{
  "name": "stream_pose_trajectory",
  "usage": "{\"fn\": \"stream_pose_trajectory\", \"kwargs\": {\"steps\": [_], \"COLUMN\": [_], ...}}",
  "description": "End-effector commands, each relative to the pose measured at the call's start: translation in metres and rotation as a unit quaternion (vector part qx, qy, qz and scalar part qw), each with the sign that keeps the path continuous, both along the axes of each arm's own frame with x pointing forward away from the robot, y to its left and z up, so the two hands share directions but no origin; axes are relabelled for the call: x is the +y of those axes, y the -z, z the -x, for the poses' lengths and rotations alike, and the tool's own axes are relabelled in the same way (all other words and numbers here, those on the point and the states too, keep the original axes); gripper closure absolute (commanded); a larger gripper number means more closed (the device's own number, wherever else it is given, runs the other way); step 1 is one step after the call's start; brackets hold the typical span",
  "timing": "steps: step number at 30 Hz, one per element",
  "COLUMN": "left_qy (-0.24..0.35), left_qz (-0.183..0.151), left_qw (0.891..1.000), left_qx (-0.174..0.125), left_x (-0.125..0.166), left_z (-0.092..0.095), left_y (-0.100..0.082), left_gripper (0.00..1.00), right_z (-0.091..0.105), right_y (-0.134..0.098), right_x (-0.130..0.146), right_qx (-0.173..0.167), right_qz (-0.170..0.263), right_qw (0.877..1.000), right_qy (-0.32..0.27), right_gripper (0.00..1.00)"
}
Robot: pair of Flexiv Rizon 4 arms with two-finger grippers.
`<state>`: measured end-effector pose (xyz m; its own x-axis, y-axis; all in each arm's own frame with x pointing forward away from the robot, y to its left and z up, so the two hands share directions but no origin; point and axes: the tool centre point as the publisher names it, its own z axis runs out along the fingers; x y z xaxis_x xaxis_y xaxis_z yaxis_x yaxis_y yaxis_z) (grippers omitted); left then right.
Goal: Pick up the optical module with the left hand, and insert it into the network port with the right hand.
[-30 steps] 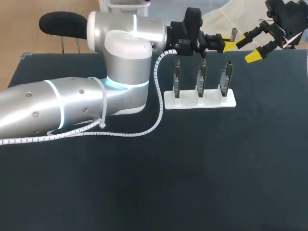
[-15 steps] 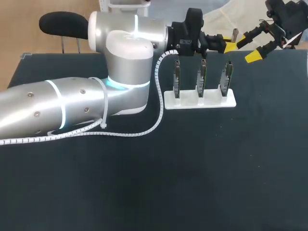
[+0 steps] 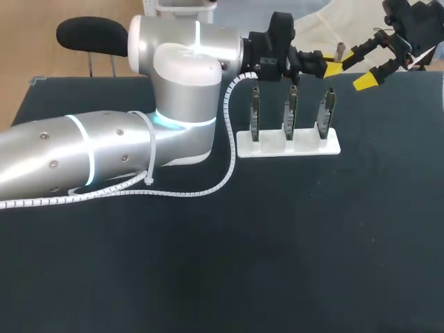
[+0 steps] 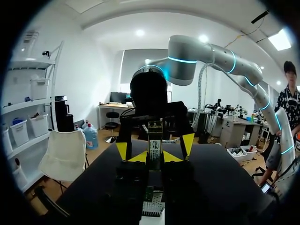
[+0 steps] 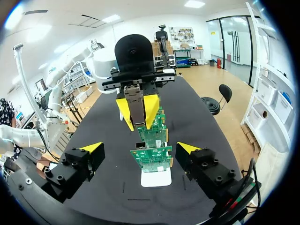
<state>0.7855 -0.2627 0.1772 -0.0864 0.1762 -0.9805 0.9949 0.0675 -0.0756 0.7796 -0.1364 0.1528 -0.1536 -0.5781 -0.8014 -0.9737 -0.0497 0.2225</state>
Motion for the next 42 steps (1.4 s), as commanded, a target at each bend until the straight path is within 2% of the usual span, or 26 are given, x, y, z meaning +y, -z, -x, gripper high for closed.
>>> {"fn": "stream_pose_trajectory", "kwargs": {"steps": [1,42], "left_qy": [0.001,0.017], "left_qz": [-0.003,-0.014], "left_qw": [1.0,1.0], "left_qx": [0.002,0.008], "left_x": [0.0002,0.0007], "left_z": [-0.0007,-0.0008], "left_y": [0.0006,0.0105], "left_gripper": [1.0,1.0], "right_z": [0.0035,0.0035], "right_y": [0.0002,0.0002], "right_x": [0.0003,0.0003], "right_qx": [-0.003,-0.003], "right_qz": [0.0,0.0], "right_qw": [1.0,1.0], "right_qy": [0.003,0.003], "right_gripper": [0.0,0.0]}}
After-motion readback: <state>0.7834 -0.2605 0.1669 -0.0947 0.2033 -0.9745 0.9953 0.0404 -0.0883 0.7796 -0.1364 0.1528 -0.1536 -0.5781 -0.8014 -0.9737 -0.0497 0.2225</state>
